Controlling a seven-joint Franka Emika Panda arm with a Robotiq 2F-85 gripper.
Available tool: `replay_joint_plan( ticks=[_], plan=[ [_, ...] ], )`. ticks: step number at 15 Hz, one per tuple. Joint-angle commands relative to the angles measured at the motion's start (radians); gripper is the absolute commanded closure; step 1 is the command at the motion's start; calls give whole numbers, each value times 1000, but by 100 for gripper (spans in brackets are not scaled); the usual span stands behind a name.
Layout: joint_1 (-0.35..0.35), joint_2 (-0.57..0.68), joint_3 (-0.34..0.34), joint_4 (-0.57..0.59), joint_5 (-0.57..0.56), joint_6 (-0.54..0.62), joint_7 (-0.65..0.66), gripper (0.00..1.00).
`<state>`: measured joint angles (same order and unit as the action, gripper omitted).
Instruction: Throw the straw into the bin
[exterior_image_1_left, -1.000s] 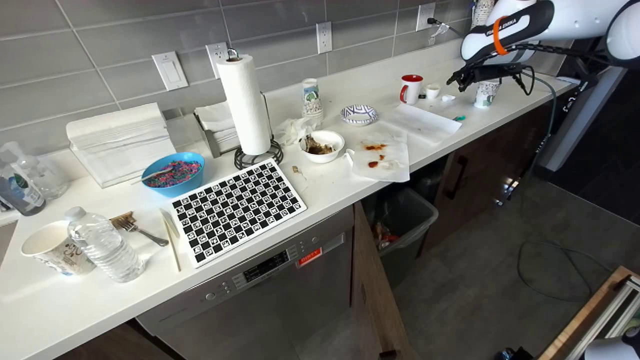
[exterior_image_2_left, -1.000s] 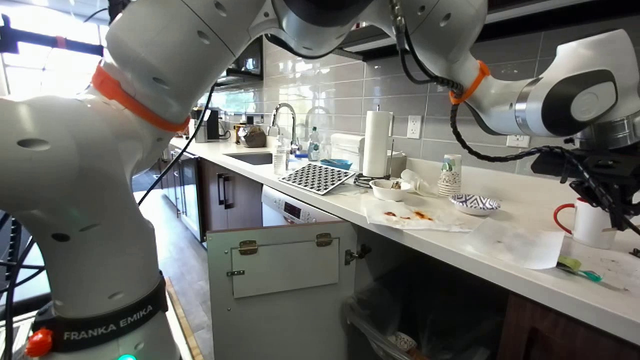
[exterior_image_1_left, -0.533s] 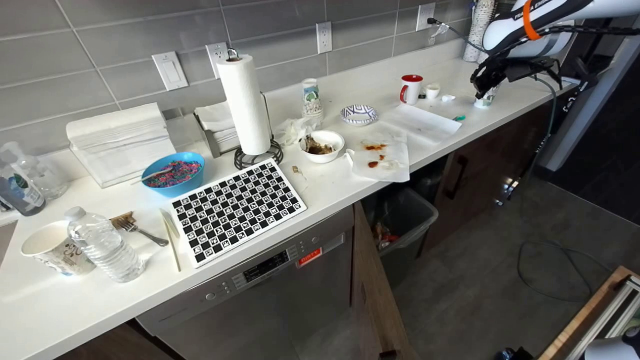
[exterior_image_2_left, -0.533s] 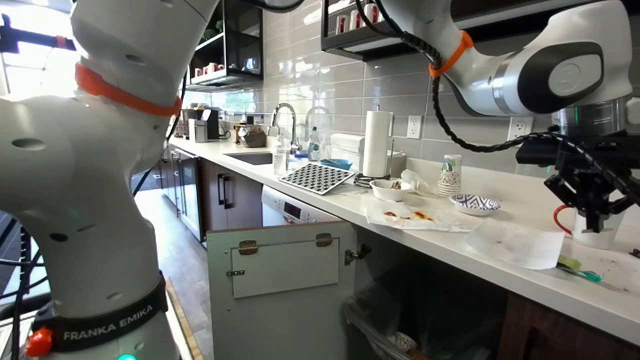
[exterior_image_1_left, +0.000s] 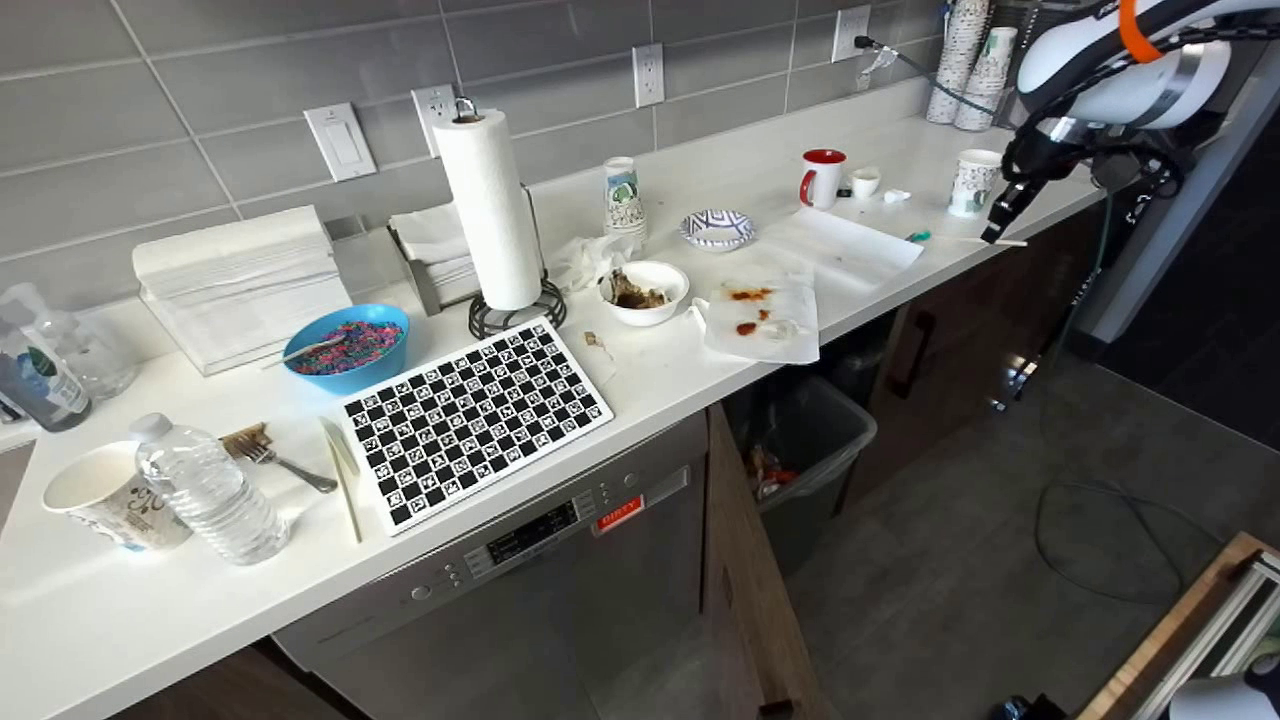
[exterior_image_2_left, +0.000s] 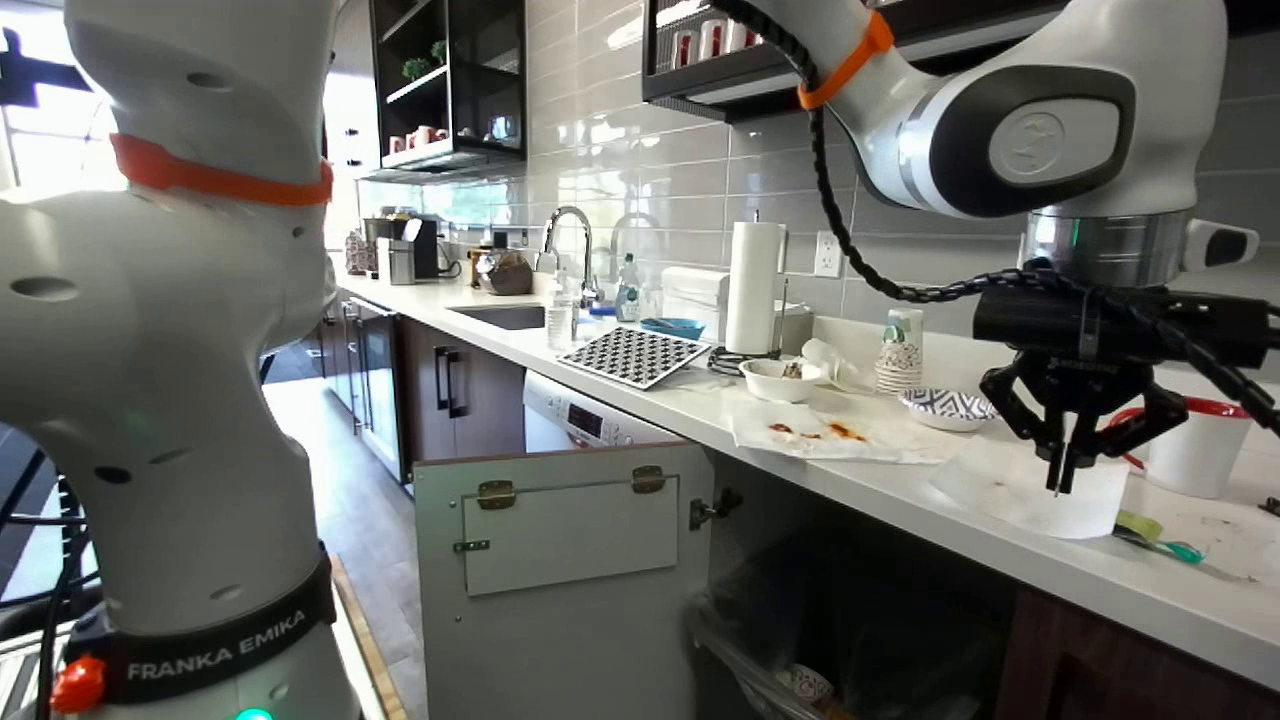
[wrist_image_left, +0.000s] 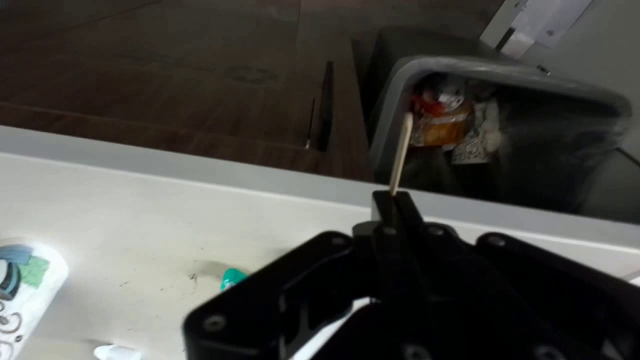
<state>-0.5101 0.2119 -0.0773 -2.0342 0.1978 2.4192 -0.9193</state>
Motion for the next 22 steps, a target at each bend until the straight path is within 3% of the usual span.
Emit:
replay_joint_plan(
  ticks=[1, 6, 11, 14, 22],
  plan=[
    [30, -89, -53, -108, 29, -96, -182, 99],
    [81, -73, -116, -112, 5, -114, -187, 97],
    [90, -74, -121, -123, 0, -114, -188, 99],
    [134, -26, -127, -115, -85, -154, -102, 99],
    [203, 132, -61, -102, -150, -338, -240, 99]
  ],
)
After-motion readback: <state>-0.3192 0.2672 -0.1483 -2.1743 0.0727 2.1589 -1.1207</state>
